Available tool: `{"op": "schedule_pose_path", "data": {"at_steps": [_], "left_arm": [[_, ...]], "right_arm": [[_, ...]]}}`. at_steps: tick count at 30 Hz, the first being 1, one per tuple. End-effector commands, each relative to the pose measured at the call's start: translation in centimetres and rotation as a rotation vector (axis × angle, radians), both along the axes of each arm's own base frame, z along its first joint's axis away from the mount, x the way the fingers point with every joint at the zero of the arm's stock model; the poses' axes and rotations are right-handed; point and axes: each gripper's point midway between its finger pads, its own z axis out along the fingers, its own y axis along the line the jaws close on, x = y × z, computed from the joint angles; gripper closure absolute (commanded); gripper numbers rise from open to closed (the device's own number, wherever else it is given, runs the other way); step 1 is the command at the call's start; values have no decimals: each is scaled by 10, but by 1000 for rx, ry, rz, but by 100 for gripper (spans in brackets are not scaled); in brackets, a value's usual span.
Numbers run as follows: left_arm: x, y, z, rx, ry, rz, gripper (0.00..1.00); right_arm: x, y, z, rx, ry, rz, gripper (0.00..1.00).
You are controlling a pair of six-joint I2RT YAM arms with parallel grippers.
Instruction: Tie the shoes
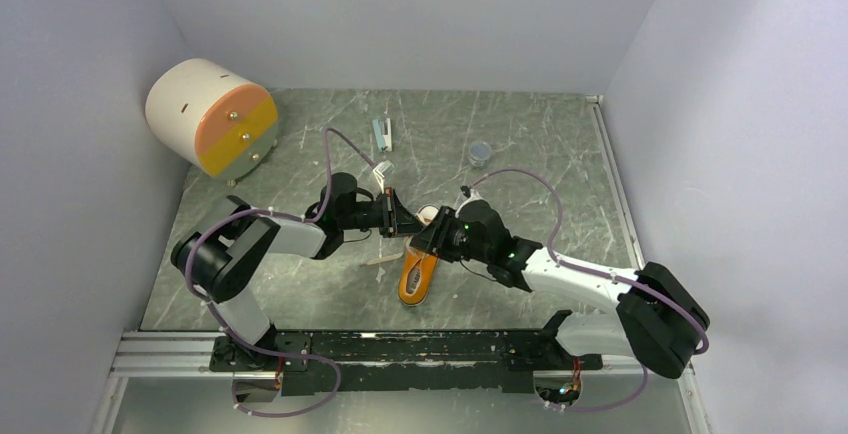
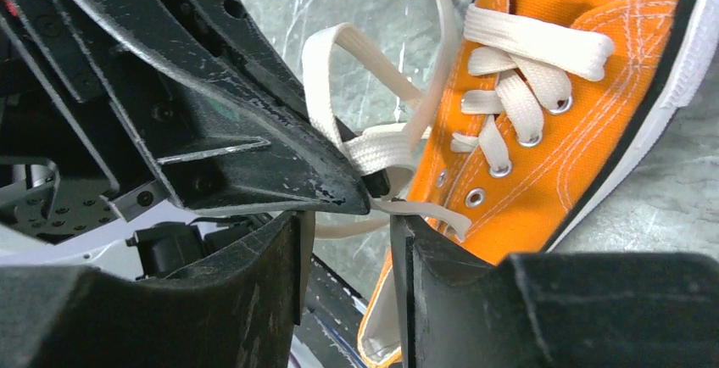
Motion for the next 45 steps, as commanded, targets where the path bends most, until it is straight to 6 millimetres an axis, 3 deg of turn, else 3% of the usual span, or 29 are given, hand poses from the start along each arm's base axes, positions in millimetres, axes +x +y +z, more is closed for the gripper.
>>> {"op": "schedule_pose_path", "data": {"at_steps": [1,7,12,22,36,39,43,45], "left_arm": [[1,-4,15,-43,-52,-31,95],[0,-3,15,-47,-48,-33,95],[-1,-2,14,-49,-46,-34,95],[-5,-2,15,-53,-40,-50,95],[-9,-1,11,-68,-25,-60,95],[-10,-1,11,-70,-25,-66,95],[-10,-1,11,-62,-31,-66,95],[-8,0,10,-54,-31,-60,95]], "right_arm": [[10,-5,-1,-54,-7,-88,58],[13,-14,-5,-46,-10,-163,60],[19,-10,-5,-14,-30,-192,64],[26,-4,-10,-31,-65,-252,59],[44,-8,-6,-87,-178,-330,60],[48,-6,-7,-109,-191,-328,66],[46,-7,-11,-121,-184,-326,90],[36,-9,-14,-147,-124,-296,100]]}}
